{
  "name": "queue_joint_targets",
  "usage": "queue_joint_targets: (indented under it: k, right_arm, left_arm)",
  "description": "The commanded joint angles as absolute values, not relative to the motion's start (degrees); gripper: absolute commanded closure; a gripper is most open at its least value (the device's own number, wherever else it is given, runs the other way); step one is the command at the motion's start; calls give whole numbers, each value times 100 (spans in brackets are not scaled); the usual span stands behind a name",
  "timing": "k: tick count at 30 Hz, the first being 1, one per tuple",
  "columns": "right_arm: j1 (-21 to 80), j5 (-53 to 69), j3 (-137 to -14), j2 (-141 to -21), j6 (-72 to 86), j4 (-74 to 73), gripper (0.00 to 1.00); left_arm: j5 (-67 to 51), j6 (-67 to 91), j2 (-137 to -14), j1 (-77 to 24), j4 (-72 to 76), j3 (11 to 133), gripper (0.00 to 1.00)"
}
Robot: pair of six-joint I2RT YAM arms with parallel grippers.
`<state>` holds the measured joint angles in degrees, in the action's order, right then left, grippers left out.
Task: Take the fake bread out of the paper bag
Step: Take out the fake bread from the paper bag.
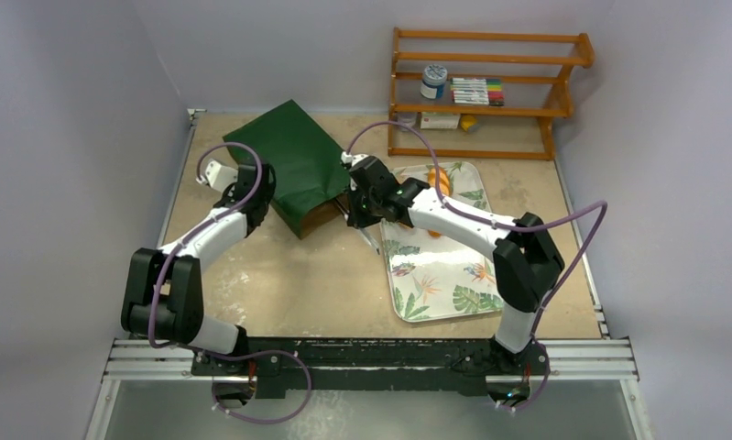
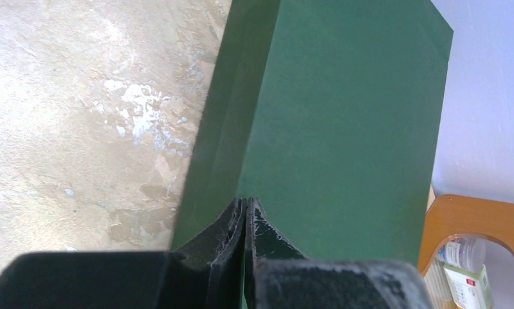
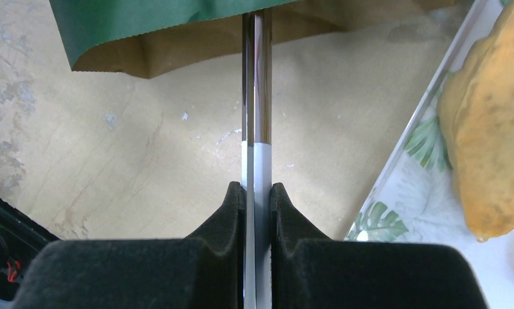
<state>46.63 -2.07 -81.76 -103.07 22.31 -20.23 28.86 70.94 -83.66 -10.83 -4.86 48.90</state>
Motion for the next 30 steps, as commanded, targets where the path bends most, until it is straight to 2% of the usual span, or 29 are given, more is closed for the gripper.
queue_joint_targets:
  k: [1,30]
  right_arm:
    - [4728,-390,-7966,-9875,2487,-1688,100]
    - [4724,-915,-6745,-8954,3845,-1564,100]
  left_arm:
    - [3106,7267,-8417,-1159,-316,5148,100]
    - [3283,7286,-8518,-1213,-431,5360,100]
